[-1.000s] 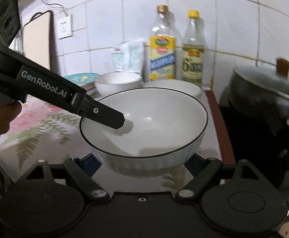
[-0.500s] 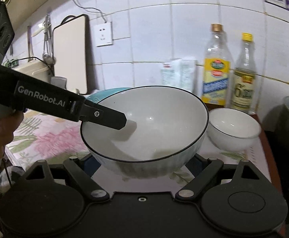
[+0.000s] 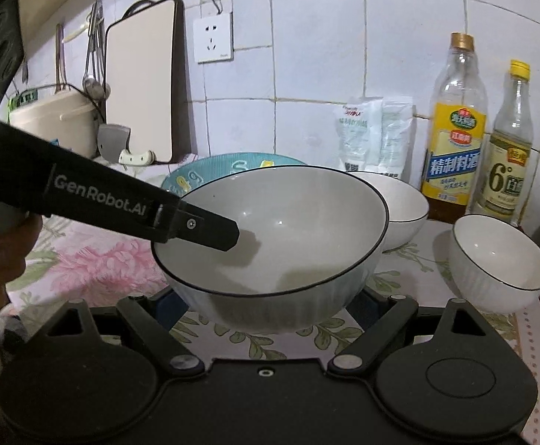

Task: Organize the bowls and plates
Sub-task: 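Carry the white bowl beside the plate stack and open both grippers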

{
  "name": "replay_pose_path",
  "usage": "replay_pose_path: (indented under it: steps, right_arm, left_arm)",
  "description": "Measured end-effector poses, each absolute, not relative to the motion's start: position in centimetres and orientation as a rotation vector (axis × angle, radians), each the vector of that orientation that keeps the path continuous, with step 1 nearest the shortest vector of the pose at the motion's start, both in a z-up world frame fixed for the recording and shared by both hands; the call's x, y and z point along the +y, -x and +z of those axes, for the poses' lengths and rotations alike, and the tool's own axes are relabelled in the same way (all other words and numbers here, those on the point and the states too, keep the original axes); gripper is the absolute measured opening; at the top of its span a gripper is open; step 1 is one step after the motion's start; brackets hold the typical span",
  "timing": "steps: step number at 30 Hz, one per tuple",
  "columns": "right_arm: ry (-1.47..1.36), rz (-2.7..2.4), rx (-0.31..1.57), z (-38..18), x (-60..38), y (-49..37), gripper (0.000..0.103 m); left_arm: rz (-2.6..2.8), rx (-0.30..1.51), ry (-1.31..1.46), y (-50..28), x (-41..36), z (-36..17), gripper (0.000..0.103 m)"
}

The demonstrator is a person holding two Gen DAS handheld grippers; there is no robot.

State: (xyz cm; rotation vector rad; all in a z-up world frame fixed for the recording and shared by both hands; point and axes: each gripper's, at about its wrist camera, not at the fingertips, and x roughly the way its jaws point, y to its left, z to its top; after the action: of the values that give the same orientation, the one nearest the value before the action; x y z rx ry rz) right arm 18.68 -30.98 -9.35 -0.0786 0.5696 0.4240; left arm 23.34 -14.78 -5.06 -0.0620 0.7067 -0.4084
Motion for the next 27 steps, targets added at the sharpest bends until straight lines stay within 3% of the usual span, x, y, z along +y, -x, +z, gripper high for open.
replay_pose_path:
  steps: [21, 24, 27]
  right_arm:
    - [0.098, 0.464, 0.717, -12.4, -30.5, -23.6, 0.092]
    - [0.138, 0.457, 0.707, -12.3, -30.5, -22.8, 0.093]
    - [0.181, 0.441, 0.696, -12.0, -31.1, -21.5, 0.093]
  left_arm:
    - [-0.354, 0.755, -0.053, -26.5, -15.9, -8.5, 0.021]
    - [-0.343, 0.767, -0.044, -26.3, -15.9, -8.4, 0.024]
    - [-0.339, 0.769, -0.072, -25.7, -16.0, -7.6, 0.038]
